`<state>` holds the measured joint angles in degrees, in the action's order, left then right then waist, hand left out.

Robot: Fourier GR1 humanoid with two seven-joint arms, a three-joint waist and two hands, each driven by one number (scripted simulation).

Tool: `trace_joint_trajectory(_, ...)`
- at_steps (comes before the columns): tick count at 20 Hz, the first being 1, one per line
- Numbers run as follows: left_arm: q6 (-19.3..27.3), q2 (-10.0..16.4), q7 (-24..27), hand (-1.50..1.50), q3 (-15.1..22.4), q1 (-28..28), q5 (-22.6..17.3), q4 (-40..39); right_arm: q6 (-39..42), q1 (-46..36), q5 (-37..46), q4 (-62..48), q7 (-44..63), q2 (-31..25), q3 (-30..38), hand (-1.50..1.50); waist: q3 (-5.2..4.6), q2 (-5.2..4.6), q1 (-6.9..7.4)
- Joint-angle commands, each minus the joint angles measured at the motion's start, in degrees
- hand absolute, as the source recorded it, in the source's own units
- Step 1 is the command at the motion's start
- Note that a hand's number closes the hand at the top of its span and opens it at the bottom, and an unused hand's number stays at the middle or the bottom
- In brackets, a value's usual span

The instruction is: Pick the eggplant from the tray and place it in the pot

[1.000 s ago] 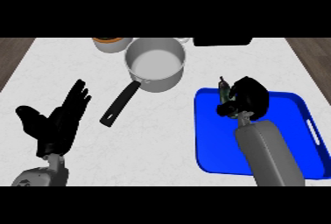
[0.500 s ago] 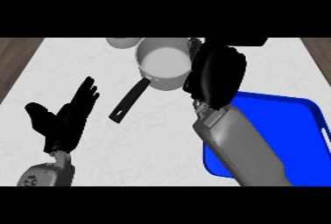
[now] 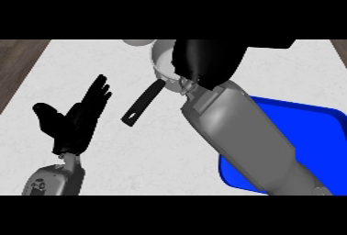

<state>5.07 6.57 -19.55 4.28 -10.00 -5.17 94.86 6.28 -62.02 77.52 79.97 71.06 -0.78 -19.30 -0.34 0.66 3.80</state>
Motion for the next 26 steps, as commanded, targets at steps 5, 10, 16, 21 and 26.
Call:
trace_joint_trajectory(5,0.1,-0.2,0.6,0.0,-0.3,-2.2,0.3,-1.4,1.1,-8.9,-1.8,-11.6,14.2,0.7,7.1,1.5,0.1,-1.05,0.37)
trace_joint_trajectory(10,-0.2,-0.7,2.2,0.0,0.8,-0.6,1.2,-1.4,-4.3,-8.4,-4.3,-17.4,14.2,0.7,7.0,1.5,0.14,-1.18,1.06)
trace_joint_trajectory(16,-0.9,-0.6,0.7,0.0,0.6,-0.1,-0.3,0.6,-10.2,-8.9,-10.8,-23.6,14.2,0.7,10.3,1.5,0.22,-1.33,2.22)
trace_joint_trajectory(21,0.0,-0.9,1.2,0.0,1.0,-1.2,1.2,-0.5,-19.3,-4.9,-15.2,-24.6,12.0,0.7,15.8,-1.5,0.3,-1.93,2.24)
trace_joint_trajectory(26,-0.2,-1.4,1.1,0.0,1.5,-1.5,0.9,0.0,-29.7,-4.6,-16.4,-23.5,8.9,0.7,16.1,-1.5,0.3,-1.73,2.77)
